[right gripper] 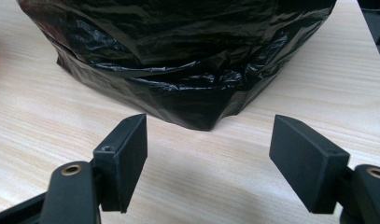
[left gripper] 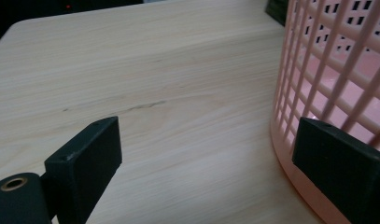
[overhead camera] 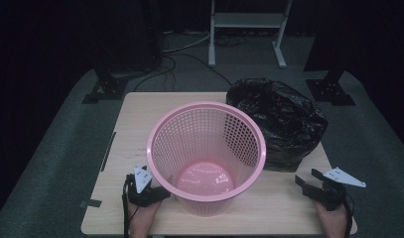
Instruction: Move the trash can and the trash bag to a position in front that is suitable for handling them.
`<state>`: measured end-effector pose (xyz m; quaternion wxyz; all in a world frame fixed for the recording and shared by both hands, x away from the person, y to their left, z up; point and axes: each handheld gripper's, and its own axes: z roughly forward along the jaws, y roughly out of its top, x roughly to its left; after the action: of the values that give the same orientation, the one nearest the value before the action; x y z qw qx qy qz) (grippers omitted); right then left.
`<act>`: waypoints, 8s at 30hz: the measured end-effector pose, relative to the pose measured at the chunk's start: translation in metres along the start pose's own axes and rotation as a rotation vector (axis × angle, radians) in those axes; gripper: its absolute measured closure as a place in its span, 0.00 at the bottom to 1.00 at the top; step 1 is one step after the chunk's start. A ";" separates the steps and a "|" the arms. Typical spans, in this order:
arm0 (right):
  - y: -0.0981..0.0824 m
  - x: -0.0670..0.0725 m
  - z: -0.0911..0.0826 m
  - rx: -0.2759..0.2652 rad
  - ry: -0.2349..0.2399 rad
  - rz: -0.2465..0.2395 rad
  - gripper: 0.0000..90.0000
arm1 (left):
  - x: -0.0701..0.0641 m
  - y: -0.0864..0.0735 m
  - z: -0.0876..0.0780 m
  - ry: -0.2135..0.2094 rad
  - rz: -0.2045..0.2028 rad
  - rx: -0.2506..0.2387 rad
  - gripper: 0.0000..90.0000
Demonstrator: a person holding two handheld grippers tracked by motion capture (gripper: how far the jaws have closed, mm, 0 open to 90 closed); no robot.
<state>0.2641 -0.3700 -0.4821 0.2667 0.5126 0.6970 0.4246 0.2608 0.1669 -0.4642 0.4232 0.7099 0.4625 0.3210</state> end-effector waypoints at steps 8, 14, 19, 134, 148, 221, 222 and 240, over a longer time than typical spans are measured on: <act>0.000 0.000 -0.001 -0.003 -0.003 0.007 0.30 | -0.023 0.006 0.006 -0.061 0.010 -0.006 0.08; 0.000 -0.001 -0.002 -0.013 -0.005 0.018 0.30 | -0.040 0.008 0.010 -0.116 0.046 -0.018 0.08; 0.000 -0.002 -0.005 -0.009 -0.001 0.028 0.30 | -0.048 0.009 0.011 -0.146 0.078 -0.009 0.08; 0.129 0.007 0.020 1.028 0.097 -0.352 0.98 | 0.028 -0.015 0.003 0.062 -0.048 0.026 0.04; 0.231 -0.003 -0.061 0.962 0.048 -0.333 0.98 | 0.028 -0.015 0.002 0.061 -0.051 0.023 0.04; 0.386 0.236 -0.029 0.732 0.328 -0.709 0.98 | 0.031 -0.016 0.001 0.044 -0.085 0.008 0.04; 0.386 0.235 -0.029 0.730 0.319 -0.707 0.98 | 0.031 -0.016 0.001 0.044 -0.085 0.009 0.04; 0.335 0.250 -0.021 0.893 0.518 -0.751 0.98 | 0.031 -0.016 0.002 0.043 -0.075 0.010 0.04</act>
<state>0.3276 -0.1029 -0.1657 -0.0193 0.1758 0.9809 0.0808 0.2674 0.1984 -0.4771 0.4213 0.6871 0.4995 0.3176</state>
